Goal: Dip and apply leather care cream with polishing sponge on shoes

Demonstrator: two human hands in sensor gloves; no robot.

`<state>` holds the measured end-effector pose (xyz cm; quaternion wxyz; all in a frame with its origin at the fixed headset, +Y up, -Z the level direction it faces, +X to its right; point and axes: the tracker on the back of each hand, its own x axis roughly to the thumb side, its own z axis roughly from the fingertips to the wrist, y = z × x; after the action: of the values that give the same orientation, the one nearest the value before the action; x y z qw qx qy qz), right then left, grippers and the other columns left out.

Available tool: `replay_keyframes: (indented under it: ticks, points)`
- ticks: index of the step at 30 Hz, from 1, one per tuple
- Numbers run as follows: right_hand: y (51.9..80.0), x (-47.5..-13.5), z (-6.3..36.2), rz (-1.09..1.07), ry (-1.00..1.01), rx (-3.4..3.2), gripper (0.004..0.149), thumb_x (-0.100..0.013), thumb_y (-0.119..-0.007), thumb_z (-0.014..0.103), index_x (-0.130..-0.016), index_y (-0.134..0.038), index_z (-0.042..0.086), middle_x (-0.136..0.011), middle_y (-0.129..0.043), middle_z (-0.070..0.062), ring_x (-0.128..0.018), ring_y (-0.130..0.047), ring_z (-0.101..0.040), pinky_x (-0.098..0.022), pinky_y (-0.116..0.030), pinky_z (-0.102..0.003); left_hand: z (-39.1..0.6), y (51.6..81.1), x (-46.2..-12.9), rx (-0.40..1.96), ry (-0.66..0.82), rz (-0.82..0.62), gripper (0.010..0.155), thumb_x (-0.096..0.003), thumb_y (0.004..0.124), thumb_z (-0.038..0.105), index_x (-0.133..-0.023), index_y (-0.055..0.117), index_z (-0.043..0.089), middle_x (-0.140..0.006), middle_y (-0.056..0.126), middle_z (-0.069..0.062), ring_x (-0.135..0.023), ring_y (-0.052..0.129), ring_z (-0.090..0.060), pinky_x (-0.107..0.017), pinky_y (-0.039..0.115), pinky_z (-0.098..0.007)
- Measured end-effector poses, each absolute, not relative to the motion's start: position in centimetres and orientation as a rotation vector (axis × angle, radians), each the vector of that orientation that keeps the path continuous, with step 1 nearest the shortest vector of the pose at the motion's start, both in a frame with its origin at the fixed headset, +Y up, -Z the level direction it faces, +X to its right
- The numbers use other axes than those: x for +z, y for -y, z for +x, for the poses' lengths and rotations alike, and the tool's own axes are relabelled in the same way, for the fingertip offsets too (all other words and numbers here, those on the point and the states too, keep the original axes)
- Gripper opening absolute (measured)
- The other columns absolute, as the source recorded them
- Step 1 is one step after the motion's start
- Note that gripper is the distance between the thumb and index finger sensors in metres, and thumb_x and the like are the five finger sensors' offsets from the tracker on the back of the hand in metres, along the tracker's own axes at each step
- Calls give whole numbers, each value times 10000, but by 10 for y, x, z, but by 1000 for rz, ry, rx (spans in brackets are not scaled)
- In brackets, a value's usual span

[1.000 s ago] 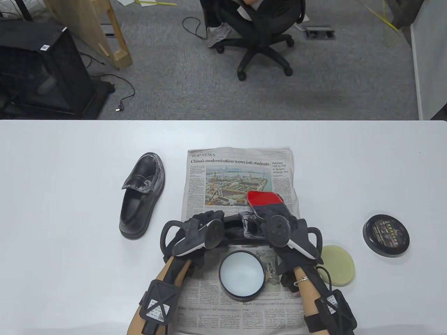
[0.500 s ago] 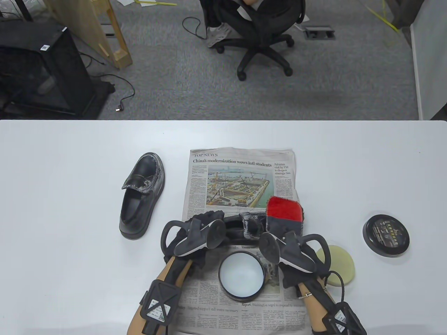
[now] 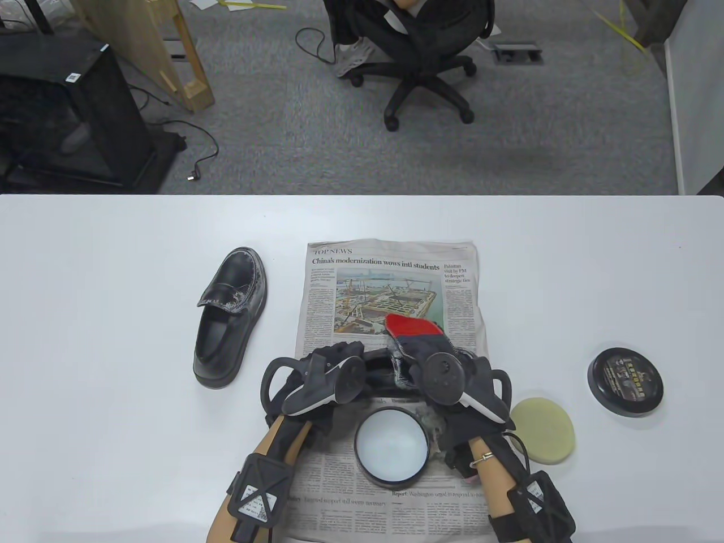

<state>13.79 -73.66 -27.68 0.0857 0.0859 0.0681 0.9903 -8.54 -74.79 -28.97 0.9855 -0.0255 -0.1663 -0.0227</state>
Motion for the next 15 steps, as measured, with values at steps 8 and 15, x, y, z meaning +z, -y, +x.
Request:
replay_keyframes:
  ticks: [8,15]
  points:
    - [733,-270,163,148,-170,3120,526,-644,-522,347,-1133,-449,168,-1151,-549,-96,-1023,-605,-404,-700,-634,-473,-84,747,-289,-63,324,-51,831,-378,780,665,-1085,653,248,-1052,858,-56,-881,910,-313,-596,843,-435]
    - [714,-247,144,331,-216,3128,529,-643,-560,323,-1104,-546,65,-1061,-673,-200,-880,-810,-435,-599,-787,-442,-84,747,-290,-60,317,-51,831,-376,783,665,-1082,659,244,-1044,865,-60,-873,914,-316,-594,843,-436]
